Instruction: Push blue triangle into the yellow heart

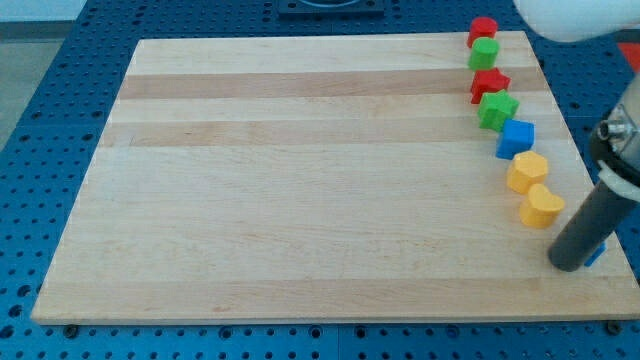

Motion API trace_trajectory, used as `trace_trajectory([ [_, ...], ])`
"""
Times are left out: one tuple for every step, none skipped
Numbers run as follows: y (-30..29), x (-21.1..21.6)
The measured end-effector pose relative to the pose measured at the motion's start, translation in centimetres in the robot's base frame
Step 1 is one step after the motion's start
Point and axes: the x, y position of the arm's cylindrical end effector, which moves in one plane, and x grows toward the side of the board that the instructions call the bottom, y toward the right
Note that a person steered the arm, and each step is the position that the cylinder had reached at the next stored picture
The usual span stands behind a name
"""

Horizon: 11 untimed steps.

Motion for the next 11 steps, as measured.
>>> trace_trajectory([
  [-0.3,0.1],
  [-2.4,1.2],
  [-3.1,4.1],
  [-0.8,4.7],
  [2.5,4.7],
  [6.0,3.9],
  [7.9,0.8],
  [8.0,-0.5],
  [4.8,-0.5],
  [1.4,-1.7],
  [0.8,-3.7],
])
